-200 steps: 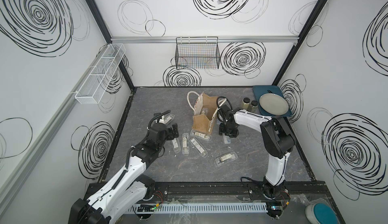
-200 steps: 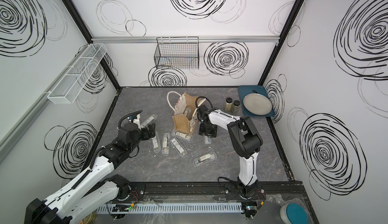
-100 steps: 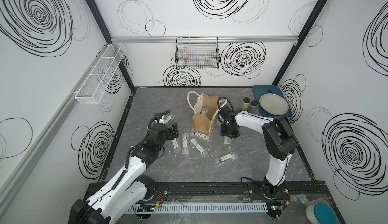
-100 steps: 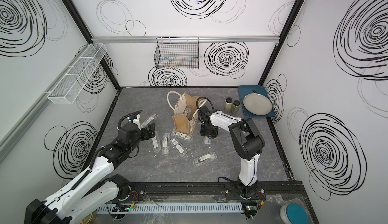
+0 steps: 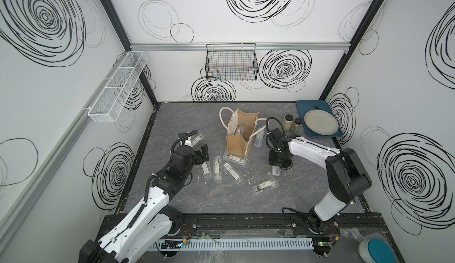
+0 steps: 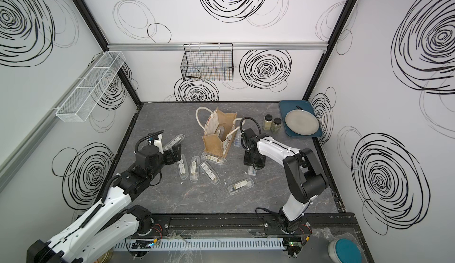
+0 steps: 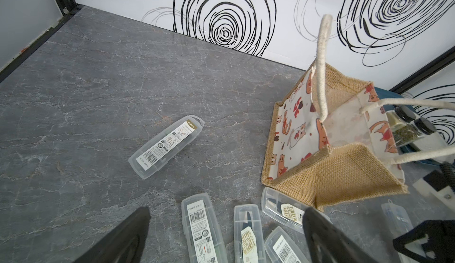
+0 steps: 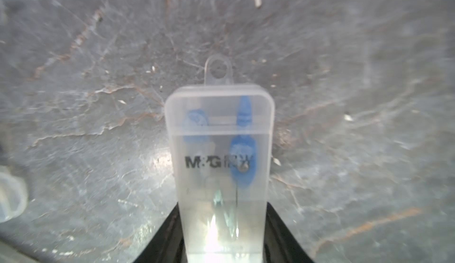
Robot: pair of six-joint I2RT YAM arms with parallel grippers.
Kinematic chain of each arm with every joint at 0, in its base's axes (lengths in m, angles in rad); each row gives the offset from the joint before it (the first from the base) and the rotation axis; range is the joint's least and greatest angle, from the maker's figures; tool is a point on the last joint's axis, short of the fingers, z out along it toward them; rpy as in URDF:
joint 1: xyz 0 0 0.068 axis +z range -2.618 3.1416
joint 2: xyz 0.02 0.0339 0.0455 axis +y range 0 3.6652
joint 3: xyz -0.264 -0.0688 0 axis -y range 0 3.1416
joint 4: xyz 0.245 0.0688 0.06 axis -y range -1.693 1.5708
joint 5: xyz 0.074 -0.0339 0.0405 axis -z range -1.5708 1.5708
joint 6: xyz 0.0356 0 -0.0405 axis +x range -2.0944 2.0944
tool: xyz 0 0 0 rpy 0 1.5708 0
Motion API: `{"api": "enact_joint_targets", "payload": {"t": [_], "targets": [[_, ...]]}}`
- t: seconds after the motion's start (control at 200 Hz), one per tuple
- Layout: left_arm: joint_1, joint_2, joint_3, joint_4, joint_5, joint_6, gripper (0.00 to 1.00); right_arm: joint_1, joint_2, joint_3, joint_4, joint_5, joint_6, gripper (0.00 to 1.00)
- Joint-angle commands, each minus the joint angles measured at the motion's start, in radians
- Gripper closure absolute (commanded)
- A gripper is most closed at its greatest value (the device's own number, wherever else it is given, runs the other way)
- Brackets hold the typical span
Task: Put the compass set into the canvas bag
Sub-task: Pick up the compass set at the center of the board, then place the compass set in the canvas bag.
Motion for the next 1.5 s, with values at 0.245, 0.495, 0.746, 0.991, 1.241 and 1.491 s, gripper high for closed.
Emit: {"api": "enact_joint_targets", "payload": {"t": [0.245, 0.495, 0.746, 0.991, 1.241, 1.491], "targets": [[-0.016, -0.024, 0.038, 0.014, 0.005, -0.032, 0.01, -0.111, -0.215, 0.100, -0.169, 0.091, -0.054, 0.51], [-0.020, -0.013, 0.053, 0.003, 0.005, -0.032, 0.01, -0.126, -0.238, 0.336, -0.255, 0.105, -0.112, 0.51], [-0.020, 0.000, 0.063, 0.006, 0.007, -0.047, 0.01, -0.043, -0.209, 0.553, -0.155, 0.112, -0.136, 0.51], [-0.031, 0.028, 0.095, -0.008, 0.000, -0.040, 0.01, 0.078, 0.014, 0.766, -0.072, 0.057, -0.141, 0.51], [-0.034, 0.017, 0.095, -0.041, -0.022, -0.032, 0.01, 0.124, 0.336, 1.011, -0.063, 0.034, -0.182, 0.51], [-0.034, 0.004, 0.099, -0.091, -0.054, -0.018, 0.01, 0.123, 0.582, 1.195, -0.136, -0.002, -0.163, 0.51]]}}
